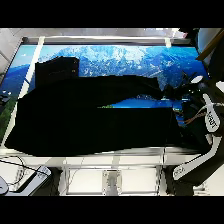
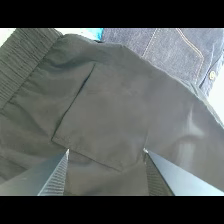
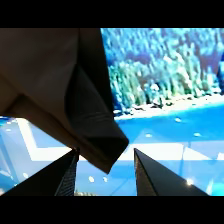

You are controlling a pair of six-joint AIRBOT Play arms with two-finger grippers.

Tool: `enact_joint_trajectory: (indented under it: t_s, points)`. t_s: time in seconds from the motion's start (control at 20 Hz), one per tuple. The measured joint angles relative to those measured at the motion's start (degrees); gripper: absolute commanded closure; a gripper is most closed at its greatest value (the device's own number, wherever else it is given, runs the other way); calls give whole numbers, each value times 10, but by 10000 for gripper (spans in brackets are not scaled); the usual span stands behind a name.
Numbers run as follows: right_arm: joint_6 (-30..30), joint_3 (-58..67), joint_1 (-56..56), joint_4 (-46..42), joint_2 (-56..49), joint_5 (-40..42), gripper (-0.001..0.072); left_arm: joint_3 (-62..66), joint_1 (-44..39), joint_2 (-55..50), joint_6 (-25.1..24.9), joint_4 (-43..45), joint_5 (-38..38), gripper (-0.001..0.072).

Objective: Fold the clothes and pants, and hang the long-sleeved shirts on hangers.

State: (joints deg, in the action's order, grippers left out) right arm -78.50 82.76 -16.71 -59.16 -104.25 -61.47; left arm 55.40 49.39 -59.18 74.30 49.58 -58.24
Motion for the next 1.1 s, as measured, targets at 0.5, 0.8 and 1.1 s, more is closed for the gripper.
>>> enact_joint_trajectory:
  t_s: [0.5, 0.8, 1.1]
  points:
    - [1, 2, 12, 19, -12, 0, 704, 0, -7, 0, 0, -2, 0, 150]
    - [2, 52, -26, -3, 23, -76, 705, 0, -7, 0, 0, -2, 0, 150]
    - [2, 113, -62, -32, 61, -162, 704, 0, -7, 0, 0, -2, 0, 150]
